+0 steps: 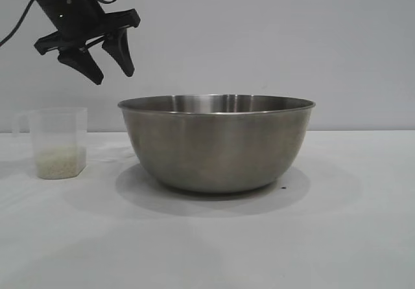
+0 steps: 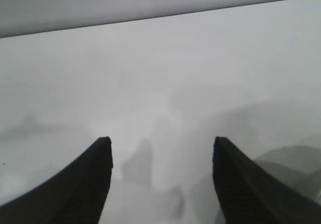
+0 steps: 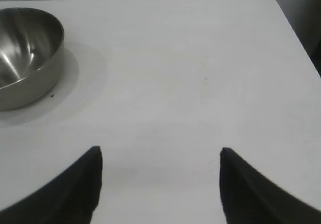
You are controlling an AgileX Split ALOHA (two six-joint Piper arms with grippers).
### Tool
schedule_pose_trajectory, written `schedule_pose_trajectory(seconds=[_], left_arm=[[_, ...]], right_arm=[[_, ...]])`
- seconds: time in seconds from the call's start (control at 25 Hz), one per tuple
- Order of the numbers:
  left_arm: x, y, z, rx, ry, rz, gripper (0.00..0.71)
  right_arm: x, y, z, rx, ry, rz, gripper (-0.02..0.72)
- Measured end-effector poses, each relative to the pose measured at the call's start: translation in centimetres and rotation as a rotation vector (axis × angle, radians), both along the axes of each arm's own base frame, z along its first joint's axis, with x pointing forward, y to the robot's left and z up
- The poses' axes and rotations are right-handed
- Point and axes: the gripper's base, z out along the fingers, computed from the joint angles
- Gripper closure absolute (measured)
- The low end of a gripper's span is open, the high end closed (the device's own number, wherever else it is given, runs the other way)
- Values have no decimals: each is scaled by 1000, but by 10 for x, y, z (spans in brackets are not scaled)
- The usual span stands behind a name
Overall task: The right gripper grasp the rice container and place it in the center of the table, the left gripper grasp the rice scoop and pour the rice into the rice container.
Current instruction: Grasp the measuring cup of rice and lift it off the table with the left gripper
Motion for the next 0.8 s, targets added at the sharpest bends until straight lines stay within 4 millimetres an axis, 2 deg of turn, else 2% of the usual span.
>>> schedule_pose_trajectory(seconds=[0.2, 0.44, 0.56, 0.8], left_arm=[[-2, 1, 3, 54, -20, -46, 333], [-22, 8, 47, 166, -54, -131, 333], [-37, 20, 73, 158, -25, -118, 333], [-67, 42, 100, 131, 128, -82, 333]], right_arm=[[0, 0, 0, 0, -1, 0, 279], [0, 0, 0, 0, -2, 0, 279], [0, 0, 0, 0, -2, 0, 279], [0, 0, 0, 0, -2, 0, 279]])
